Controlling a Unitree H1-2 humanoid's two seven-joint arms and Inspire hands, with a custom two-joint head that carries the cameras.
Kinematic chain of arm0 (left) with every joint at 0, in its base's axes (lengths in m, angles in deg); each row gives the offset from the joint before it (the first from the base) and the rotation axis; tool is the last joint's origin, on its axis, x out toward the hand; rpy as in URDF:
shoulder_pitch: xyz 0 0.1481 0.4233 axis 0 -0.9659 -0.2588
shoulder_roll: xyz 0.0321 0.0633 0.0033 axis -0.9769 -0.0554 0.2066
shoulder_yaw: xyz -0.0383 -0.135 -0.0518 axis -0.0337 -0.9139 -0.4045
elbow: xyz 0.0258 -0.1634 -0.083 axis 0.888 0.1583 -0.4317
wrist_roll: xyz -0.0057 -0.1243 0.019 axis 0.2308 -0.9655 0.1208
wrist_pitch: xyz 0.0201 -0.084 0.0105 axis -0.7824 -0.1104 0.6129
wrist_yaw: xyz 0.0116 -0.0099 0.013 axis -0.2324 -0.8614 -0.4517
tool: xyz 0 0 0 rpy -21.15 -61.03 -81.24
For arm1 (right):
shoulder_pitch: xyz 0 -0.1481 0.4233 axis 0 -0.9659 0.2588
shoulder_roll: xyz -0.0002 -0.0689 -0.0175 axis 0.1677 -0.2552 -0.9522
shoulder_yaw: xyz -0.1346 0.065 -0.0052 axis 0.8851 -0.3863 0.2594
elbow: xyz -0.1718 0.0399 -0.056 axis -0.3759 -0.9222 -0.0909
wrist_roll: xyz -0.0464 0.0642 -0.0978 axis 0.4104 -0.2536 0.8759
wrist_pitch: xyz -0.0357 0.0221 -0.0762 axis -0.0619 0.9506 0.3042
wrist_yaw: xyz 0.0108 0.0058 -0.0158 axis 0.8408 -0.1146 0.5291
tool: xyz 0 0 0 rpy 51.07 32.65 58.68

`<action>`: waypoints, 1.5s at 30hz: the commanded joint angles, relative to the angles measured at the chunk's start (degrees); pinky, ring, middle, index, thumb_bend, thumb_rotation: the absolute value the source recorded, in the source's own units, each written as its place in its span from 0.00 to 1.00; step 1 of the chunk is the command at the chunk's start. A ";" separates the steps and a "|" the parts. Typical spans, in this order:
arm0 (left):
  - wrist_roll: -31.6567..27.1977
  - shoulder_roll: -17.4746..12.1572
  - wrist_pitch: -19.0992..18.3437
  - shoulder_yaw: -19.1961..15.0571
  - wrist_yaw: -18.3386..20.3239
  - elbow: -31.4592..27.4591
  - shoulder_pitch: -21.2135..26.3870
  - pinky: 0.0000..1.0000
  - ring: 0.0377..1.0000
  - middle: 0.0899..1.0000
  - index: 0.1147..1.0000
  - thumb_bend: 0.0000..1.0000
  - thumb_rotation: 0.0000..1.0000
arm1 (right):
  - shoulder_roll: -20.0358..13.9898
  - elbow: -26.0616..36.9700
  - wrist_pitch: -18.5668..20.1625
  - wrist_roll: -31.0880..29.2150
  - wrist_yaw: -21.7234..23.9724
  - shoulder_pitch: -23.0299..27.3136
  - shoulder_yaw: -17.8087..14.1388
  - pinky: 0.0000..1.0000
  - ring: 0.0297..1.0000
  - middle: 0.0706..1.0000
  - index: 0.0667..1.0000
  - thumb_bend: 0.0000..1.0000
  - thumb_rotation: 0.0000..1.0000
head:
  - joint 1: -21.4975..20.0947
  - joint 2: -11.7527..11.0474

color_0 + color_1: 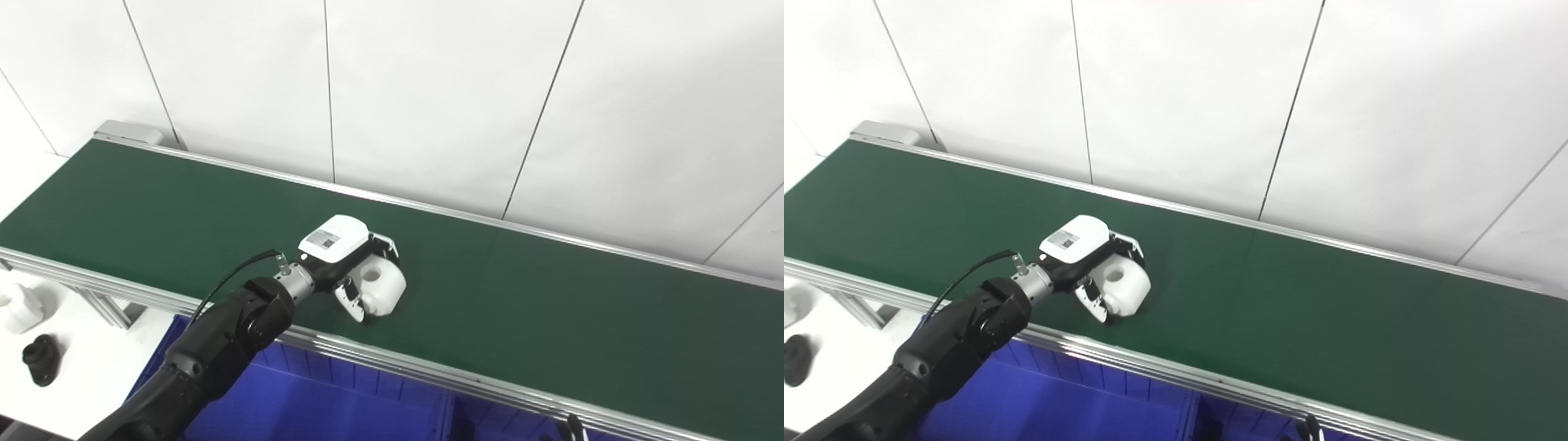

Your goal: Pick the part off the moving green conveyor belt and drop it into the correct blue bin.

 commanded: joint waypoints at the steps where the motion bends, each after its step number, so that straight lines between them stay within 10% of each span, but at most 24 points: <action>1: -0.62 -0.14 1.72 -0.30 -2.52 -1.41 1.81 0.55 0.51 0.46 0.40 0.52 0.00 | 0.06 1.01 -0.14 0.38 0.16 -0.24 0.22 0.89 0.89 0.96 1.00 0.78 1.00 | 0.07 -0.08; 12: -0.88 -2.07 -0.87 -0.82 3.08 -12.59 -0.14 0.55 0.54 0.48 0.39 0.52 0.00 | -0.06 2.90 2.40 -0.25 0.78 -0.77 0.40 0.91 0.90 0.96 1.00 0.79 1.00 | 1.23 1.96; 24: -5.47 -10.63 -2.55 -7.94 11.66 -36.43 -17.23 0.52 0.52 0.46 0.39 0.52 0.00 | -0.69 10.64 8.67 -1.28 1.53 -2.49 1.43 0.93 0.91 0.97 1.00 0.76 1.00 | 2.13 8.93; 33: -3.53 -13.00 -0.96 -13.93 8.43 -35.20 -30.56 0.47 0.47 0.45 0.40 0.52 0.00 | -1.52 13.47 12.72 -3.50 1.60 -1.71 0.46 0.92 0.90 0.95 1.00 0.84 0.98 | 2.78 11.06; 45: -4.90 -13.17 -1.14 -14.49 8.88 -26.36 -30.75 0.39 0.46 0.44 0.42 0.52 0.00 | -0.93 12.66 12.02 -3.26 1.36 -1.22 0.78 0.92 0.89 0.95 1.00 0.82 0.96 | 1.61 10.53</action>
